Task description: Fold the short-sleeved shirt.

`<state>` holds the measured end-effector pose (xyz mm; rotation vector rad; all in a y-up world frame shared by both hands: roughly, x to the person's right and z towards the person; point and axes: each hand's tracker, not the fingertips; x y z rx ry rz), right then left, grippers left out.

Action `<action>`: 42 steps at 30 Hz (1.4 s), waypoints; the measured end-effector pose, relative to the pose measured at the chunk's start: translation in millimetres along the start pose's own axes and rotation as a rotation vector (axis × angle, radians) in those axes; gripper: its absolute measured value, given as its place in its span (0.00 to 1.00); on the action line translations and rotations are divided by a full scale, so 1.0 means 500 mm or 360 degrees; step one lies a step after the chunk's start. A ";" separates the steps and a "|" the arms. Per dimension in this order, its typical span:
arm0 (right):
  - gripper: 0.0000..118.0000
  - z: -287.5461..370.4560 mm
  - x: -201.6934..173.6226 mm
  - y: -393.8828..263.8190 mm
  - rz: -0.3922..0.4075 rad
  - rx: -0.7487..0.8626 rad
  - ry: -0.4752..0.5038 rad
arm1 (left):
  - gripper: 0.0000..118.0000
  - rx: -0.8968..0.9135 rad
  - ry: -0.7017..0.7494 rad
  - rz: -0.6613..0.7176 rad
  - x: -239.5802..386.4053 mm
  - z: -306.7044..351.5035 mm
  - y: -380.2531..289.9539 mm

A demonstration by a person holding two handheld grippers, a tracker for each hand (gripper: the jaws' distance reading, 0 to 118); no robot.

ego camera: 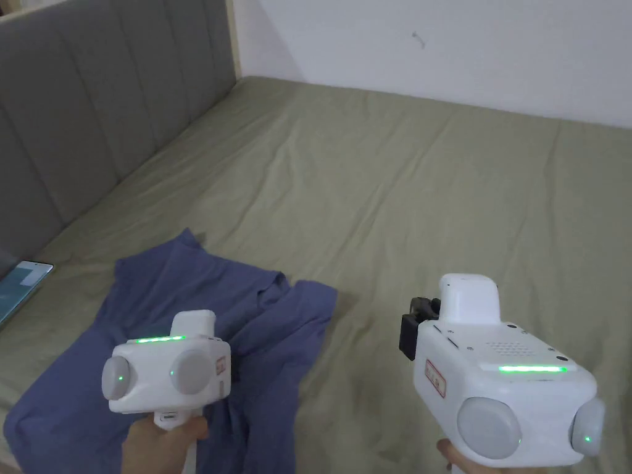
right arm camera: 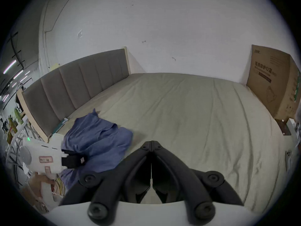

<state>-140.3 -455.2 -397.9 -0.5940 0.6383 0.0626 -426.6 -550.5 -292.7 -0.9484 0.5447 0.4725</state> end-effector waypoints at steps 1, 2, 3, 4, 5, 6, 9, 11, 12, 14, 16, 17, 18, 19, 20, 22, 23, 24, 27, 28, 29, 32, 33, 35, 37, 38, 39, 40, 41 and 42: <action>0.00 0.004 0.006 0.000 -0.0017 0.0001 0.0001 | 0.03 -0.0007 -0.0015 0.0050 -0.006 0.001 0.001; 0.00 0.008 0.012 0.001 -0.0030 0.0005 0.0000 | 0.03 -0.0005 -0.0038 0.0071 -0.016 0.006 0.008; 0.00 0.011 0.017 0.002 -0.0039 0.0007 -0.0004 | 0.03 0.0004 -0.0045 0.0076 -0.017 0.014 0.011; 0.00 0.017 0.023 0.003 -0.0042 0.0010 -0.0013 | 0.03 0.0013 -0.0047 0.0047 -0.016 0.023 0.016; 0.00 0.023 0.030 0.006 -0.0045 0.0018 -0.0024 | 0.03 0.0030 -0.0053 0.0028 -0.014 0.037 0.022; 0.00 0.030 0.037 0.009 -0.0059 0.0027 -0.0037 | 0.03 0.0066 -0.0071 0.0004 -0.012 0.061 0.031; 0.00 0.054 0.061 0.018 -0.0113 0.0062 -0.0045 | 0.03 0.0125 -0.0134 0.0063 -0.012 0.114 0.068; 0.00 0.072 0.075 0.022 -0.0118 0.0091 -0.0058 | 0.03 0.0173 -0.0125 0.0101 -0.020 0.125 0.107; 0.00 0.081 0.083 0.024 -0.0117 0.0103 -0.0073 | 0.03 0.0197 -0.0120 0.0088 -0.013 0.139 0.118; 0.00 0.104 0.104 0.029 -0.0119 0.0134 -0.0097 | 0.03 0.0287 -0.0128 0.0001 0.037 0.196 0.134; 0.00 0.126 0.127 0.033 -0.0150 0.0168 -0.0121 | 0.03 0.0353 -0.0191 -0.0052 0.085 0.239 0.160; 0.00 0.138 0.142 0.036 -0.0174 0.0187 -0.0140 | 0.03 0.0388 -0.0236 -0.0086 0.116 0.262 0.179; 0.00 0.149 0.154 0.038 -0.0187 0.0199 -0.0153 | 0.03 0.0433 -0.0271 -0.0123 0.158 0.296 0.187; 0.00 0.163 0.169 0.040 -0.0197 0.0222 -0.0171 | 0.03 0.0480 -0.0306 -0.0178 0.200 0.322 0.201; 0.00 0.180 0.185 0.042 -0.0212 0.0244 -0.0198 | 0.03 0.0513 -0.0343 -0.0265 0.248 0.349 0.215; 0.00 0.210 0.218 0.045 -0.0233 0.0280 -0.0253 | 0.03 0.0571 -0.0418 -0.0412 0.341 0.396 0.226; 0.00 0.225 0.238 0.045 -0.0248 0.0291 -0.0292 | 0.03 0.0610 -0.0491 -0.0477 0.388 0.421 0.227; 0.00 0.241 0.258 0.046 -0.0258 0.0302 -0.0323 | 0.03 0.0654 -0.0580 -0.0516 0.435 0.443 0.223; 0.00 0.297 0.323 0.036 -0.0294 0.0350 -0.0454 | 0.03 0.0664 -0.0847 -0.0615 0.566 0.492 0.213; 0.00 0.314 0.343 0.032 -0.0304 0.0364 -0.0493 | 0.03 0.0655 -0.0915 -0.0650 0.605 0.503 0.207; 0.00 0.334 0.367 0.026 -0.0319 0.0375 -0.0542 | 0.03 0.0643 -0.0972 -0.0686 0.646 0.511 0.197; 0.00 0.390 0.434 -0.001 -0.0307 0.0391 -0.0691 | 0.03 0.0628 -0.1055 -0.0762 0.732 0.501 0.145; 0.00 0.404 0.455 -0.011 -0.0288 0.0375 -0.0755 | 0.03 0.0588 -0.1113 -0.0773 0.752 0.487 0.114; 0.00 0.426 0.493 -0.031 -0.0303 0.0345 -0.0819 | 0.03 0.0435 -0.1178 -0.0770 0.782 0.439 0.048; 0.00 0.441 0.529 -0.050 -0.0362 0.0319 -0.0857 | 0.03 0.0251 -0.1112 -0.0797 0.805 0.362 -0.033; 0.00 0.446 0.545 -0.059 -0.0403 0.0308 -0.0866 | 0.03 0.0145 -0.1057 -0.0822 0.802 0.301 -0.077; 0.00 0.449 0.559 -0.067 -0.0428 0.0292 -0.0868 | 0.03 0.0007 -0.1012 -0.0819 0.800 0.249 -0.130; 0.00 0.447 0.567 -0.074 -0.0437 0.0277 -0.0871 | 0.03 -0.0113 -0.0998 -0.0807 0.798 0.204 -0.174; 0.00 0.442 0.576 -0.082 -0.0442 0.0258 -0.0881 | 0.03 -0.0250 -0.0992 -0.0820 0.791 0.158 -0.224; 0.00 0.436 0.581 -0.089 -0.0442 0.0234 -0.0892 | 0.03 -0.0352 -0.0942 -0.0805 0.779 0.120 -0.268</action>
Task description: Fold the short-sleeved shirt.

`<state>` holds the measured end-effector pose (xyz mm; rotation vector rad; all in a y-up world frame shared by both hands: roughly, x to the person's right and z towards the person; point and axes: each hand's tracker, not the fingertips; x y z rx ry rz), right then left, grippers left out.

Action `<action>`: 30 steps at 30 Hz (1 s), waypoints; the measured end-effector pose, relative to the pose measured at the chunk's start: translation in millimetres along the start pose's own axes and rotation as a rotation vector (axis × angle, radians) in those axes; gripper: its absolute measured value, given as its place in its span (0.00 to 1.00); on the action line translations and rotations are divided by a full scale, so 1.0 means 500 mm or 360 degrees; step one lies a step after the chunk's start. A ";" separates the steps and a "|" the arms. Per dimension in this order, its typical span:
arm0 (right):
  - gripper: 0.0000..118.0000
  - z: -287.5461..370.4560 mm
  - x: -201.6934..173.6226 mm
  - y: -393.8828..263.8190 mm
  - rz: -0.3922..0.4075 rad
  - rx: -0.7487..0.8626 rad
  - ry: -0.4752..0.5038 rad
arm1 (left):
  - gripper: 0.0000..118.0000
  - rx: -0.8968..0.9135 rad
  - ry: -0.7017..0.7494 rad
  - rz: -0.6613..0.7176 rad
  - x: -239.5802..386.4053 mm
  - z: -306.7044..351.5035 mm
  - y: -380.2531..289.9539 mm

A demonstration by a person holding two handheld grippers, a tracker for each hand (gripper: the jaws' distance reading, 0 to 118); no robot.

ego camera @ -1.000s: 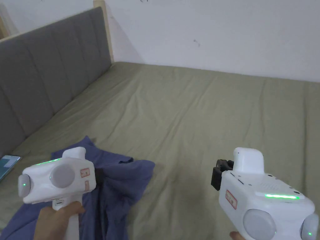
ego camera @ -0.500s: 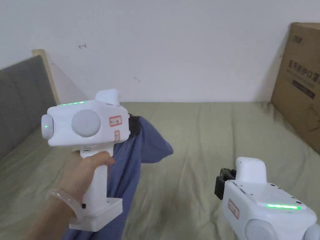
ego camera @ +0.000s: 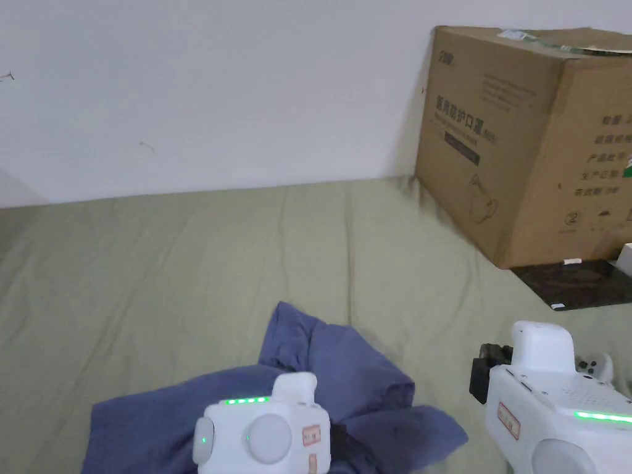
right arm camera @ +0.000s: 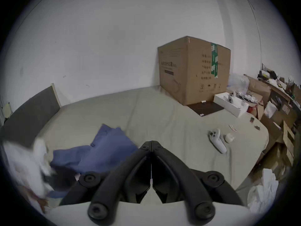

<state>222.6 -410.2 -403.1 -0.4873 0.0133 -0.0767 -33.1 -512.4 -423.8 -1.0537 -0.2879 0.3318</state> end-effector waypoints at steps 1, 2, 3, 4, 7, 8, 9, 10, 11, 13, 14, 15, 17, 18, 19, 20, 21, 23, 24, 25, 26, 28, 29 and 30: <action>0.00 -0.006 0.001 -0.006 0.0005 -0.0016 -0.0004 | 0.03 -0.0038 0.0030 0.0000 -0.006 -0.024 -0.030; 0.00 -0.015 0.000 -0.012 0.0009 -0.0035 0.0000 | 0.03 -0.0054 0.0075 -0.0004 -0.010 -0.038 -0.057; 0.00 -0.022 -0.003 -0.018 0.0009 -0.0056 0.0003 | 0.03 -0.0022 0.0070 -0.0005 -0.016 -0.043 -0.072; 0.00 -0.029 -0.006 -0.022 0.0005 -0.0070 0.0010 | 0.03 0.0001 0.0062 -0.0003 -0.025 -0.040 -0.077; 0.00 -0.049 -0.027 -0.034 -0.0018 -0.0117 0.0042 | 0.07 0.0021 -0.0032 0.0068 -0.042 -0.015 -0.050; 0.00 -0.055 -0.036 -0.035 -0.0025 -0.0132 0.0061 | 0.17 0.0022 -0.0017 0.0061 -0.045 -0.004 -0.033; 0.00 -0.058 -0.047 -0.036 -0.0030 -0.0141 0.0083 | 0.38 0.0036 -0.0004 0.0044 -0.049 0.008 -0.024; 0.00 -0.059 -0.058 -0.036 -0.0030 -0.0145 0.0102 | 0.79 0.0070 0.0011 0.0009 -0.053 0.022 -0.018; 0.00 -0.061 -0.070 -0.035 -0.0022 -0.0148 0.0123 | 0.99 0.0106 0.0020 -0.0008 -0.060 0.041 -0.013; 0.00 -0.063 -0.094 -0.031 0.0007 -0.0149 0.0153 | 0.95 0.0248 0.0053 -0.0027 -0.081 0.081 0.011; 0.00 -0.063 -0.107 -0.030 0.0024 -0.0150 0.0172 | 0.95 0.0220 0.0069 -0.0019 -0.099 0.100 0.021; 0.00 -0.063 -0.120 -0.026 0.0040 -0.0154 0.0196 | 0.94 0.0209 0.0115 -0.0011 -0.120 0.121 0.030; 0.00 -0.060 -0.143 -0.023 0.0067 -0.0152 0.0240 | 0.76 0.0290 0.0186 0.0017 -0.174 0.163 0.030; 0.00 -0.057 -0.156 -0.025 0.0082 -0.0144 0.0254 | 0.55 0.0305 0.0249 0.0027 -0.205 0.179 0.028; 0.00 -0.058 -0.166 -0.027 0.0093 -0.0144 0.0260 | 0.23 0.0292 0.0323 0.0070 -0.231 0.186 0.025; 0.00 -0.060 -0.178 -0.029 0.0103 -0.0151 0.0272 | 0.03 0.0261 0.0399 0.0100 -0.258 0.203 0.013; 0.00 -0.064 -0.187 -0.032 0.0109 -0.0163 0.0291 | 0.01 0.0237 0.0445 0.0137 -0.289 0.206 0.006; 0.00 -0.076 -0.206 -0.042 0.0114 -0.0191 0.0312 | 0.00 0.0229 0.0453 0.0219 -0.347 0.214 -0.007; 0.00 -0.084 -0.214 -0.047 0.0115 -0.0203 0.0320 | 0.00 0.0251 0.0448 0.0270 -0.369 0.224 -0.014; 0.00 -0.092 -0.222 -0.050 0.0117 -0.0220 0.0323 | 0.00 0.0272 0.0458 0.0317 -0.391 0.226 -0.013; 0.00 -0.106 -0.230 -0.056 0.0123 -0.0242 0.0329 | 0.00 0.0260 0.0468 0.0338 -0.415 0.226 -0.006; 0.00 -0.131 -0.244 -0.063 0.0137 -0.0273 0.0329 | 0.08 0.0271 0.0495 0.0349 -0.460 0.222 0.020; 0.00 -0.147 -0.251 -0.065 0.0150 -0.0291 0.0327 | 0.29 0.0270 0.0549 0.0356 -0.484 0.218 0.045; 0.00 -0.162 -0.257 -0.067 0.0159 -0.0304 0.0323 | 0.58 0.0275 0.0574 0.0365 -0.507 0.212 0.073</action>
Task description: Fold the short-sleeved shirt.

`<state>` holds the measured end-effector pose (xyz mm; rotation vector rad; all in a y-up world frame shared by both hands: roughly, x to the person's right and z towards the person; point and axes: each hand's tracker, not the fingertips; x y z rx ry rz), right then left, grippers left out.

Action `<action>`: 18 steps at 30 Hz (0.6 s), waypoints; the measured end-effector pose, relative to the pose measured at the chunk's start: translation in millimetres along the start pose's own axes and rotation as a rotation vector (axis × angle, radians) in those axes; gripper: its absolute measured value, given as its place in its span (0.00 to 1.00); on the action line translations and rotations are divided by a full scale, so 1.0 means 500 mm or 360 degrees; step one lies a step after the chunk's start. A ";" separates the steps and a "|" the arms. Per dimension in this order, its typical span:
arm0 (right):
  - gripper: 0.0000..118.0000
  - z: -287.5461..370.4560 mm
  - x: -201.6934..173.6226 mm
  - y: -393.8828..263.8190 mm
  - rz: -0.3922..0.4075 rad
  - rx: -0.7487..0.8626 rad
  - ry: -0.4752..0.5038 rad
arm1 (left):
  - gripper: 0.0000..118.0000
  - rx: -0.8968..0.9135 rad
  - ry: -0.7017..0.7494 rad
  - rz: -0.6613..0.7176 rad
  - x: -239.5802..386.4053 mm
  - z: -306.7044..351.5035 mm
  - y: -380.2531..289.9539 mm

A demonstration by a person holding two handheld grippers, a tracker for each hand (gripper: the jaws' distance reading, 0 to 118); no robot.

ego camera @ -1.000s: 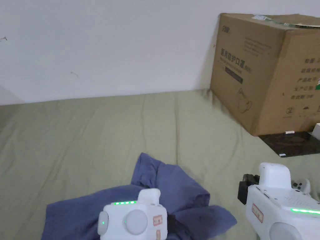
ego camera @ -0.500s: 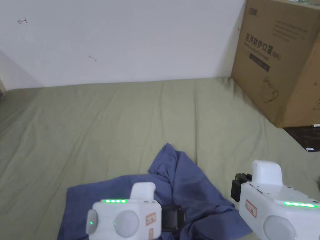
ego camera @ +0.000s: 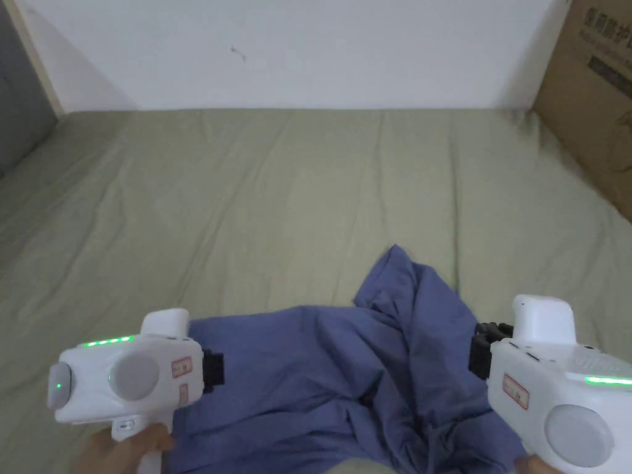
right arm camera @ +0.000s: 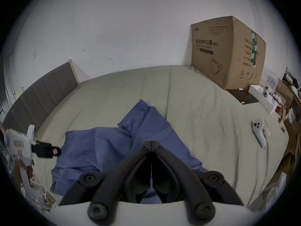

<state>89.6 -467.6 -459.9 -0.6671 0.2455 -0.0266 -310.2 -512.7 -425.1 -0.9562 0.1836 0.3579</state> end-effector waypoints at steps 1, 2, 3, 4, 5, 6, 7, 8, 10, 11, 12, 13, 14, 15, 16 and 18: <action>0.00 -0.013 -0.002 0.002 0.0004 -0.0013 -0.0007 | 0.84 -0.0009 0.0028 0.0001 -0.010 -0.018 0.028; 0.00 -0.027 -0.002 0.004 0.0002 -0.0027 -0.0014 | 0.89 -0.0020 0.0029 -0.0004 -0.003 -0.022 0.050; 0.00 -0.039 0.000 0.006 -0.0004 -0.0036 -0.0019 | 0.89 -0.0019 0.0038 0.0002 -0.009 -0.041 0.074; 0.00 -0.049 0.003 0.007 -0.0012 -0.0046 -0.0024 | 0.98 -0.0003 0.0047 0.0009 -0.013 -0.052 0.090; 0.00 -0.059 0.006 0.007 -0.0023 -0.0062 -0.0029 | 0.97 0.0029 0.0060 0.0027 -0.018 -0.067 0.111; 0.00 -0.068 0.010 0.006 -0.0026 -0.0072 -0.0026 | 0.95 0.0029 0.0061 0.0056 -0.014 -0.075 0.121; 0.00 -0.074 0.012 0.005 -0.0025 -0.0082 -0.0030 | 0.95 0.0014 0.0064 0.0092 -0.016 -0.091 0.130; 0.00 -0.079 0.016 0.002 -0.0023 -0.0094 -0.0040 | 0.94 -0.0026 0.0041 0.0130 -0.019 -0.116 0.139; 0.00 -0.086 0.022 -0.004 -0.0012 -0.0104 -0.0060 | 0.74 -0.0160 0.0004 0.0182 -0.021 -0.157 0.137; 0.00 -0.088 0.026 -0.007 -0.0010 -0.0111 -0.0067 | 0.67 -0.0235 0.0069 0.0155 -0.012 -0.170 0.128; 0.00 -0.090 0.030 -0.011 -0.0006 -0.0118 -0.0073 | 0.64 -0.0127 0.0191 0.0007 0.004 -0.164 0.118; 0.00 -0.094 0.034 -0.013 0.0006 -0.0131 -0.0083 | 0.58 -0.0104 0.0145 -0.0066 0.016 -0.154 0.115; 0.00 -0.100 0.039 -0.015 0.0044 -0.0157 -0.0104 | 0.49 -0.0084 0.0153 -0.0105 0.014 -0.145 0.112; 0.00 -0.103 0.045 -0.015 0.0086 -0.0181 -0.0124 | 0.37 -0.0090 0.0159 -0.0107 0.017 -0.141 0.114; 0.00 -0.105 0.050 -0.014 0.0109 -0.0198 -0.0127 | 0.13 -0.0091 0.0193 -0.0103 0.020 -0.137 0.118; 0.00 -0.102 0.067 -0.002 0.0091 -0.0196 -0.0114 | 0.05 -0.0074 0.0222 -0.0084 0.017 -0.125 0.126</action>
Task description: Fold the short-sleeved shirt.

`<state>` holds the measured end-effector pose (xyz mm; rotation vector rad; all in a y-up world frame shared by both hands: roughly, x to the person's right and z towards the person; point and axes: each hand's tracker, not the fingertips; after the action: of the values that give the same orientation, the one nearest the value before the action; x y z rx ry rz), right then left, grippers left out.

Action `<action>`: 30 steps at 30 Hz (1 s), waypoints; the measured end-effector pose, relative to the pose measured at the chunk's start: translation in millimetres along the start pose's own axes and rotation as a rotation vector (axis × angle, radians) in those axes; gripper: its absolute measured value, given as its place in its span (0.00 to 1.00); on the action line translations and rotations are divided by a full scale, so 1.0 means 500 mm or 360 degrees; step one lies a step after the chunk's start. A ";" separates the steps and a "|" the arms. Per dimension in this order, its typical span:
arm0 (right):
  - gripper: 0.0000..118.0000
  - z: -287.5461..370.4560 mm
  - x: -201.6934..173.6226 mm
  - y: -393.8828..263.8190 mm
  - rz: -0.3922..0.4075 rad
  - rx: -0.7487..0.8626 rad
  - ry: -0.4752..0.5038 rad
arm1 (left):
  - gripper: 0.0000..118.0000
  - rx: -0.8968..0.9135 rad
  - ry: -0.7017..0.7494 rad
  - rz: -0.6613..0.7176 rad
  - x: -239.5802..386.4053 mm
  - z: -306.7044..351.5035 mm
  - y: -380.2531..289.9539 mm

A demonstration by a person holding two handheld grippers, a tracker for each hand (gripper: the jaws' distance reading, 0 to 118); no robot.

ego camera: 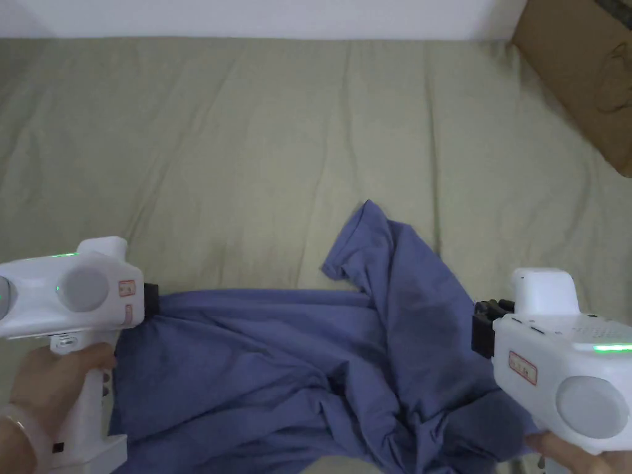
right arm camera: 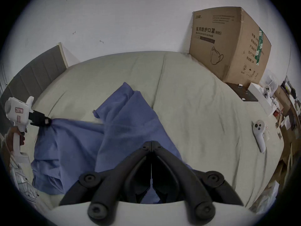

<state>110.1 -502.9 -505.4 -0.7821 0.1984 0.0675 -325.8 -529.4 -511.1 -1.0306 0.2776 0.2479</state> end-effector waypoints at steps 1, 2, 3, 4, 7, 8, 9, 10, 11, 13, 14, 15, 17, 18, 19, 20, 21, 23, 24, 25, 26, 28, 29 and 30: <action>0.00 -0.001 0.008 0.010 -0.0027 -0.0029 0.0052 | 0.05 -0.0003 -0.0030 0.0016 -0.001 0.005 0.002; 0.03 -0.005 0.019 0.026 -0.0062 -0.0050 0.0111 | 0.05 0.0008 -0.0029 0.0018 0.004 0.015 0.001; 0.18 -0.011 0.027 0.042 -0.0087 -0.0053 0.0138 | 0.05 0.0035 -0.0034 0.0000 0.008 0.025 0.000; 0.54 -0.019 0.033 0.060 -0.0091 -0.0074 0.0162 | 0.05 0.0058 -0.0048 -0.0021 0.001 0.032 0.000; 0.87 -0.067 0.056 0.115 -0.0166 -0.0100 0.0243 | 0.05 0.0100 -0.0083 -0.0029 0.004 0.064 0.002; 0.87 -0.088 0.062 0.135 -0.0195 -0.0116 0.0241 | 0.05 0.0112 -0.0089 -0.0025 -0.003 0.070 0.005; 0.87 -0.118 0.066 0.150 -0.0216 -0.0194 0.0246 | 0.05 0.0131 -0.0096 -0.0027 -0.005 0.078 0.007; 0.87 -0.146 0.069 0.160 -0.0222 -0.0233 0.0244 | 0.05 0.0143 -0.0103 -0.0034 -0.005 0.085 0.009; 0.87 -0.177 0.070 0.165 -0.0206 -0.0282 0.0234 | 0.05 0.0156 -0.0106 -0.0041 -0.006 0.092 0.012; 0.87 -0.226 0.067 0.163 -0.0197 -0.0363 0.0224 | 0.05 0.0173 -0.0112 -0.0053 -0.011 0.097 0.016; 0.86 -0.249 0.056 0.150 -0.0175 -0.0415 0.0228 | 0.05 0.0179 -0.0118 -0.0054 -0.013 0.099 0.017; 0.86 -0.276 0.048 0.134 -0.0140 -0.0513 0.0234 | 0.05 0.0183 -0.0126 -0.0048 -0.014 0.100 0.018; 0.79 -0.309 0.030 0.106 -0.0033 -0.0670 0.0120 | 0.05 0.0178 -0.0136 -0.0035 -0.025 0.087 0.025; 0.78 -0.302 0.024 0.108 0.0081 -0.0498 0.0139 | 0.05 0.0176 -0.0137 -0.0045 -0.025 0.087 0.026; 0.73 -0.295 0.018 0.118 0.0049 -0.0530 0.0102 | 0.05 0.0173 -0.0124 -0.0067 -0.025 0.088 0.026; 0.61 -0.285 0.015 0.128 0.0051 -0.0528 0.0132 | 0.05 0.0173 -0.0115 -0.0090 -0.028 0.081 0.028; 0.42 -0.278 0.013 0.136 0.0142 -0.0496 0.0084 | 0.05 0.0175 -0.0115 -0.0095 -0.030 0.082 0.029; 0.02 -0.251 0.021 0.147 0.0125 -0.0496 0.0062 | 0.05 0.0179 -0.0121 -0.0091 -0.036 0.091 0.032; 0.02 -0.243 0.031 0.154 0.0009 -0.0519 0.0115 | 0.05 0.0180 -0.0123 -0.0084 -0.038 0.095 0.032; 0.02 -0.235 0.037 0.159 -0.0070 -0.0522 0.0148 | 0.05 0.0187 -0.0124 -0.0081 -0.041 0.102 0.033; 0.02 -0.217 0.047 0.167 -0.0130 -0.0494 0.0127 | 0.05 0.0196 -0.0128 -0.0083 -0.044 0.113 0.034; 0.02 -0.180 0.061 0.186 -0.0161 -0.0407 0.0113 | 0.05 0.0218 -0.0128 -0.0096 -0.041 0.148 0.031; 0.02 -0.158 0.068 0.201 -0.0157 -0.0383 0.0103 | 0.05 0.0230 -0.0125 -0.0115 -0.037 0.172 0.030; 0.02 -0.121 0.070 0.215 -0.0159 -0.0354 0.0084 | 0.05 0.0247 -0.0111 -0.0120 -0.038 0.191 0.033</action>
<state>120.8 -469.8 -628.9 -1.0148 0.2039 -0.0265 -338.8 -439.6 -471.4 -0.8754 0.1912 0.1909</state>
